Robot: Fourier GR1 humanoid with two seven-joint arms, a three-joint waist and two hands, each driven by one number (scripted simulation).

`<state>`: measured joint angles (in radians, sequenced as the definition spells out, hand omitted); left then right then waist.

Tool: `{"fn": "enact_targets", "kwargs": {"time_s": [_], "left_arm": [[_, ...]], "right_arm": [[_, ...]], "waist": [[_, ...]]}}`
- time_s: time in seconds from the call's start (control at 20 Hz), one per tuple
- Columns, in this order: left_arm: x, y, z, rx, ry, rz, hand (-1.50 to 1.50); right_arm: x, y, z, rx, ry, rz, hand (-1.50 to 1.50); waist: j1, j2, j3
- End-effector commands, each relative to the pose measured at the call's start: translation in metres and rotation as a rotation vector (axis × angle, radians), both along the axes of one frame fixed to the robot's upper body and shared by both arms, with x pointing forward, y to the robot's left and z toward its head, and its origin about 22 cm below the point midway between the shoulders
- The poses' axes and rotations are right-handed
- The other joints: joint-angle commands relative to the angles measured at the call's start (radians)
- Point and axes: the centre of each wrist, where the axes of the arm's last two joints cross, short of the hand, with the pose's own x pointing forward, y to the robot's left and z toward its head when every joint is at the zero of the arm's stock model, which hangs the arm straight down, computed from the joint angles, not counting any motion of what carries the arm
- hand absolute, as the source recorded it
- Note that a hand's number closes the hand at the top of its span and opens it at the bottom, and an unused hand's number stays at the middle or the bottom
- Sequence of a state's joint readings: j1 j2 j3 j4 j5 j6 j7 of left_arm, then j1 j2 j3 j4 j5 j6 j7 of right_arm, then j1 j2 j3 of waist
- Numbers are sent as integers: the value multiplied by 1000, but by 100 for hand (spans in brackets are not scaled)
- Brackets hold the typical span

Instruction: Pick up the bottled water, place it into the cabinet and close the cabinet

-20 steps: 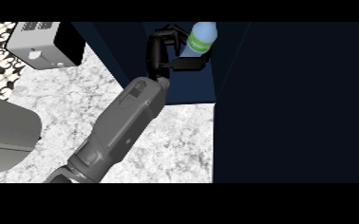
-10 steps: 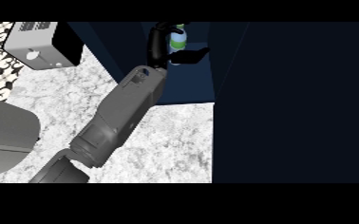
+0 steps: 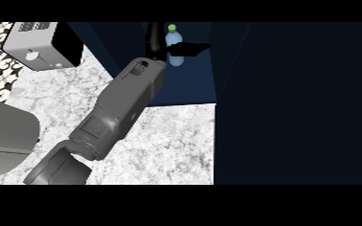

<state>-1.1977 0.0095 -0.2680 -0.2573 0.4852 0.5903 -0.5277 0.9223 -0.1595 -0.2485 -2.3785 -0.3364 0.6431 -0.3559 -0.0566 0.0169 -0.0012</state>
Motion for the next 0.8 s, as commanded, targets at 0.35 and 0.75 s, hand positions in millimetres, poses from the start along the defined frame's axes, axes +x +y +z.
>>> {"fn": "enact_targets", "kwargs": {"time_s": [0.35, 0.75], "left_arm": [[-5, -5, 4, -201, -97, -202, -150], [-33, -15, -6, -251, -39, -334, -150]], "right_arm": [[2, 14, 22, 20, -42, -16, -150], [-2, 15, 28, 5, -25, -9, -150]], "waist": [[28, -11, 0], [66, -30, 0]]}}
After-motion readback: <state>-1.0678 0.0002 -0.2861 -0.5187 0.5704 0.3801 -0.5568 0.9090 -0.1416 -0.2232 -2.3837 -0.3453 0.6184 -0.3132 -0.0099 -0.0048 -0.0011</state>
